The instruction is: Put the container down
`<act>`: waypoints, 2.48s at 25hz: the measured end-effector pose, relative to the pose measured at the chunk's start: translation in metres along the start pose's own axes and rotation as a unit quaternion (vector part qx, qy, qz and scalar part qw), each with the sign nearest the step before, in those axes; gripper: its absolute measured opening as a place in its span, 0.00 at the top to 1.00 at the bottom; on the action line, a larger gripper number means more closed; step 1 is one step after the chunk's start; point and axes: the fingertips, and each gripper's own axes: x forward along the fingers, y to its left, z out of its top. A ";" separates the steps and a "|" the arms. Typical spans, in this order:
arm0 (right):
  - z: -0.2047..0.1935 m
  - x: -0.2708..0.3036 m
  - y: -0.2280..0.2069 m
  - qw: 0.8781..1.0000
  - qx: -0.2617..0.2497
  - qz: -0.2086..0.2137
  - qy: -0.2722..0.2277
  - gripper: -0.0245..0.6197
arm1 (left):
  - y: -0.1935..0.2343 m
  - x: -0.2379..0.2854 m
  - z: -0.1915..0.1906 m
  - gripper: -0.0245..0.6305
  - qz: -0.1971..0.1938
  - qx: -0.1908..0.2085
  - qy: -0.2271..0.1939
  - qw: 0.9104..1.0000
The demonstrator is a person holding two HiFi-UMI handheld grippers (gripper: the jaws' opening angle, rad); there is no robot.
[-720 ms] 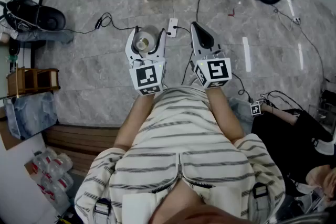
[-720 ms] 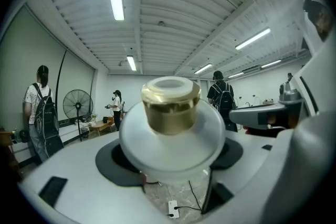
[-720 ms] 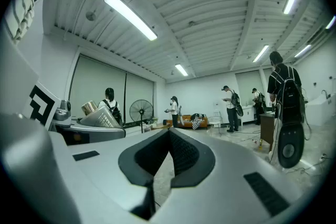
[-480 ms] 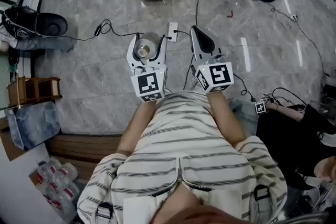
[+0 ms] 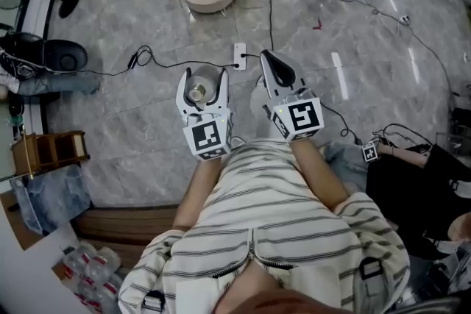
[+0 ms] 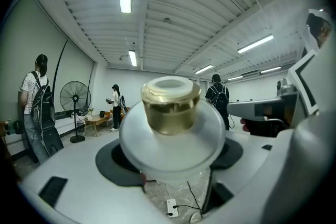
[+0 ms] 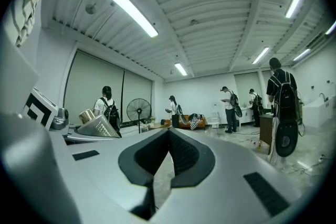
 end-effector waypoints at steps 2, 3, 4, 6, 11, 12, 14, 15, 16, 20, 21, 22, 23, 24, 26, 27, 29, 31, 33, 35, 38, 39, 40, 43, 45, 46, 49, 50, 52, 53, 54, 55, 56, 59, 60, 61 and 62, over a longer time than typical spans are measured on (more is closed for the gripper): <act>-0.004 0.020 -0.012 1.000 0.006 0.004 -0.004 0.95 | 0.003 0.020 0.001 0.46 0.000 0.006 0.000 1.000; -0.006 0.033 -0.019 1.000 0.009 0.005 -0.007 0.95 | 0.007 0.032 0.003 0.46 0.000 0.009 -0.001 1.000; -0.008 0.049 -0.026 1.000 0.012 0.007 -0.010 0.95 | 0.012 0.046 0.004 0.46 0.001 0.011 -0.002 1.000; -0.007 0.086 -0.043 1.000 0.021 0.011 -0.020 0.95 | 0.025 0.082 0.007 0.46 0.006 0.015 -0.002 1.000; 0.016 0.190 -0.096 0.999 0.029 0.029 -0.036 0.95 | 0.056 0.187 0.026 0.46 0.020 0.024 0.003 1.000; 0.021 0.208 -0.106 0.998 0.028 0.033 -0.037 0.95 | 0.060 0.206 0.032 0.46 0.024 0.021 0.002 0.999; 0.029 0.239 -0.127 0.998 0.026 0.039 -0.038 0.95 | 0.064 0.241 0.043 0.46 0.028 0.018 -0.002 0.999; 0.032 0.253 -0.139 0.998 0.026 0.042 -0.038 0.95 | 0.064 0.260 0.048 0.46 0.028 0.019 -0.004 0.999; 0.033 0.267 -0.151 0.998 0.026 0.045 -0.036 0.95 | 0.063 0.278 0.051 0.46 0.027 0.019 -0.005 0.999; 0.029 0.308 -0.192 0.998 0.030 0.056 -0.030 0.95 | 0.057 0.334 0.053 0.46 0.030 0.011 0.005 0.999; 0.026 0.315 -0.200 0.997 0.033 0.058 -0.027 0.95 | 0.055 0.345 0.052 0.46 0.031 0.011 0.009 0.999; 0.022 0.323 -0.206 0.997 0.035 0.061 -0.024 0.95 | 0.055 0.356 0.050 0.46 0.031 0.011 0.014 0.999; 0.018 0.332 -0.211 0.997 0.037 0.065 -0.019 0.95 | 0.055 0.366 0.048 0.46 0.031 0.011 0.019 0.999; 0.013 0.340 -0.215 0.997 0.040 0.069 -0.014 0.95 | 0.057 0.374 0.044 0.46 0.032 0.009 0.025 0.999; 0.002 0.352 -0.219 0.996 0.047 0.075 -0.003 0.95 | 0.059 0.387 0.036 0.46 0.036 0.003 0.037 0.999; -0.002 0.357 -0.223 0.996 0.050 0.077 0.001 0.95 | 0.061 0.393 0.031 0.46 0.038 0.002 0.043 0.998; -0.010 0.372 -0.232 0.995 0.055 0.077 0.008 0.95 | 0.065 0.409 0.023 0.46 0.039 0.001 0.053 0.998; -0.018 0.387 -0.240 0.995 0.060 0.073 0.018 0.95 | 0.072 0.425 0.014 0.46 0.039 -0.002 0.065 0.997; -0.028 0.404 -0.247 0.995 0.064 0.066 0.029 0.95 | 0.081 0.441 0.004 0.46 0.036 -0.005 0.076 0.996; -0.036 0.421 -0.252 0.996 0.064 0.058 0.038 0.95 | 0.090 0.458 -0.002 0.46 0.031 -0.006 0.082 0.996; -0.046 0.448 -0.256 0.996 0.057 0.052 0.050 0.95 | 0.105 0.486 -0.013 0.46 0.020 -0.010 0.091 0.996; -0.051 0.458 -0.257 0.996 0.057 0.051 0.055 0.95 | 0.110 0.495 -0.017 0.46 0.016 -0.009 0.095 0.995; -0.056 0.467 -0.259 0.995 0.058 0.049 0.061 0.95 | 0.114 0.505 -0.023 0.46 0.012 -0.006 0.099 0.995; -0.076 0.494 -0.264 0.994 0.061 0.042 0.083 0.95 | 0.125 0.534 -0.041 0.46 0.000 -0.006 0.117 0.993; -0.090 0.513 -0.270 0.993 0.063 0.036 0.094 0.95 | 0.133 0.554 -0.051 0.46 -0.007 -0.010 0.126 0.992; -0.096 0.522 -0.273 0.993 0.064 0.034 0.098 0.95 | 0.136 0.562 -0.057 0.46 -0.011 -0.010 0.131 0.991; -0.119 0.543 -0.277 0.991 0.072 0.026 0.113 0.95 | 0.147 0.583 -0.077 0.46 -0.024 -0.005 0.146 0.989; -0.128 0.550 -0.277 0.990 0.074 0.023 0.119 0.95 | 0.151 0.591 -0.085 0.46 -0.028 -0.007 0.151 0.988; -0.146 0.563 -0.280 0.988 0.076 0.019 0.130 0.95 | 0.158 0.605 -0.102 0.46 -0.033 -0.013 0.158 0.987; -0.155 0.569 -0.281 0.988 0.077 0.018 0.135 0.95 | 0.161 0.613 -0.111 0.46 -0.035 -0.015 0.161 0.986; -0.164 0.576 -0.283 0.987 0.079 0.017 0.138 0.95 | 0.165 0.620 -0.120 0.46 -0.037 -0.014 0.164 0.986; -0.172 0.581 -0.284 0.987 0.080 0.016 0.141 0.95 | 0.168 0.626 -0.129 0.46 -0.039 -0.012 0.169 0.985; -0.180 0.587 -0.285 0.986 0.082 0.015 0.143 0.95 | 0.170 0.632 -0.138 0.46 -0.041 -0.012 0.172 0.984; -0.204 0.596 -0.289 0.984 0.086 0.010 0.152 0.95 | 0.173 0.647 -0.163 0.46 -0.047 -0.017 0.179 0.983; -0.211 0.598 -0.290 0.984 0.088 0.007 0.156 0.95 | 0.174 0.650 -0.172 0.46 -0.050 -0.018 0.182 0.982; -0.218 0.600 -0.291 0.983 0.089 0.005 0.159 0.95 | 0.174 0.653 -0.181 0.46 -0.052 -0.017 0.187 0.981; -0.226 0.603 -0.292 0.983 0.090 0.003 0.161 0.95 | 0.174 0.657 -0.190 0.46 -0.055 -0.016 0.192 0.980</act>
